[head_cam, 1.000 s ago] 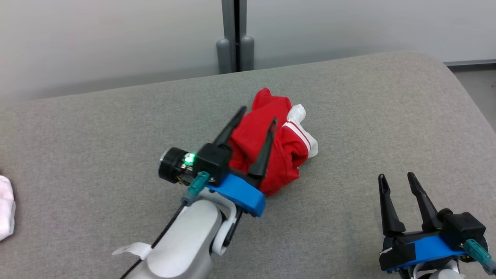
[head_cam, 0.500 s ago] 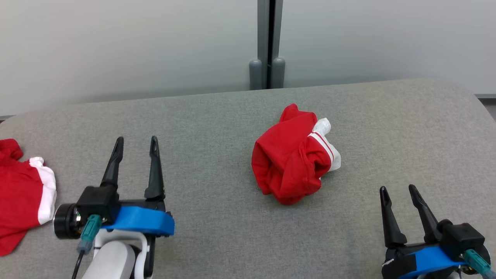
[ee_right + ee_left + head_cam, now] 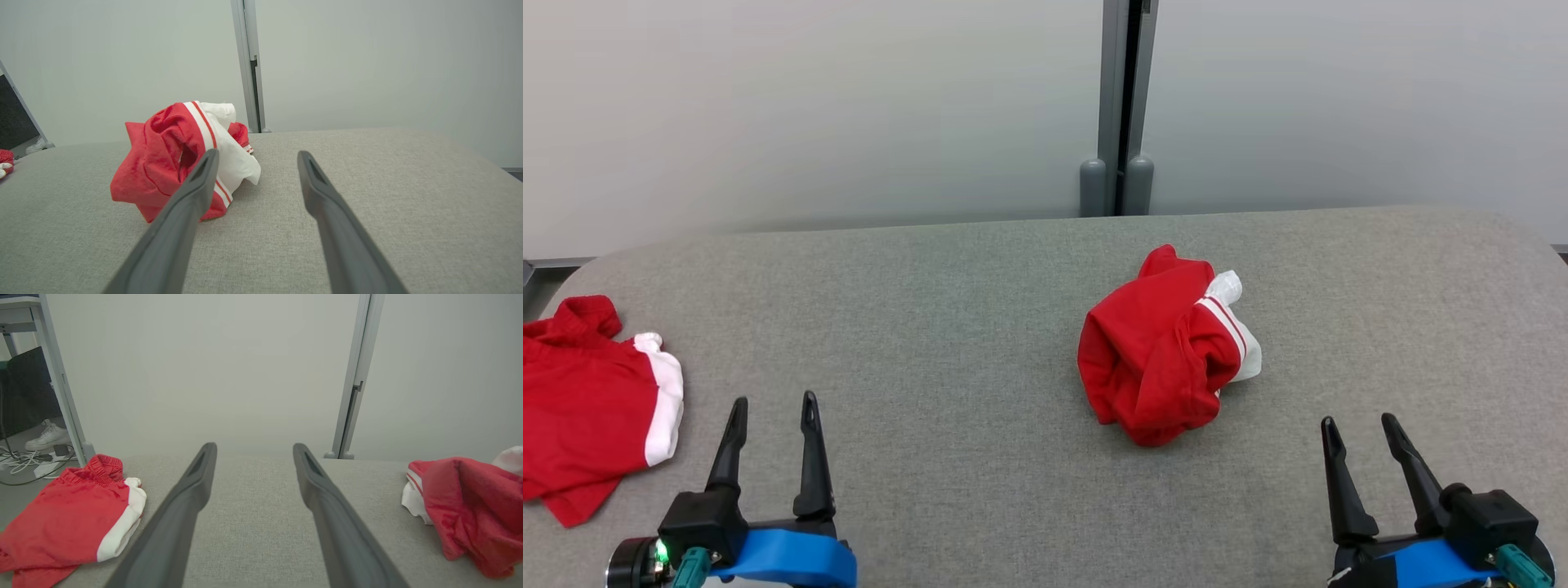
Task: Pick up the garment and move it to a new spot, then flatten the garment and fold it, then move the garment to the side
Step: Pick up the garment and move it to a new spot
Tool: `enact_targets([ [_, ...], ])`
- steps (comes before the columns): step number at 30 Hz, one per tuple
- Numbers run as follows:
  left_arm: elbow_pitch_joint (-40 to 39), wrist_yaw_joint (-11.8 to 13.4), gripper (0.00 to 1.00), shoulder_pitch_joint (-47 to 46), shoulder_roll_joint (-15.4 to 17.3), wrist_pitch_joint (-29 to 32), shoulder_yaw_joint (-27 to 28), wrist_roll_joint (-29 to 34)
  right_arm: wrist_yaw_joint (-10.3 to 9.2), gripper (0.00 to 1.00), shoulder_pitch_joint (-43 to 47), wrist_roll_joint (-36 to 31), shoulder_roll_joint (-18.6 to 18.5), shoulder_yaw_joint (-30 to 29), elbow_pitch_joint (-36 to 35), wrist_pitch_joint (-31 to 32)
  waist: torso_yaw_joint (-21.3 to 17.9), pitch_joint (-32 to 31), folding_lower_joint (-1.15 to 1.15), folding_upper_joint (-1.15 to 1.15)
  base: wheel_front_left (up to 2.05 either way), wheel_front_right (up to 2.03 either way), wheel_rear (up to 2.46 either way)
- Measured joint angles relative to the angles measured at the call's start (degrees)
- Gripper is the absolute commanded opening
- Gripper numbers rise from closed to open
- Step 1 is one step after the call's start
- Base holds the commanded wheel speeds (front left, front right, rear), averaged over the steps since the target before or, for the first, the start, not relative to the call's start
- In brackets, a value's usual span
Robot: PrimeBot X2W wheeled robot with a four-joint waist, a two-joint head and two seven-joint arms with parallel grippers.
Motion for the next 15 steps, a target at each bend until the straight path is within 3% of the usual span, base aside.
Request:
enact_targets([
  [15, 3.5, -3.1, 1.0, 0.9, -2.0, 0.0, 2.2, 3.1, 0.0, 1.0, 0.9, 0.4, 0.0, 0.0, -0.1, 0.4, 0.2, -0.4, 0.01, 0.0, 0.0, 0.0, 0.0],
])
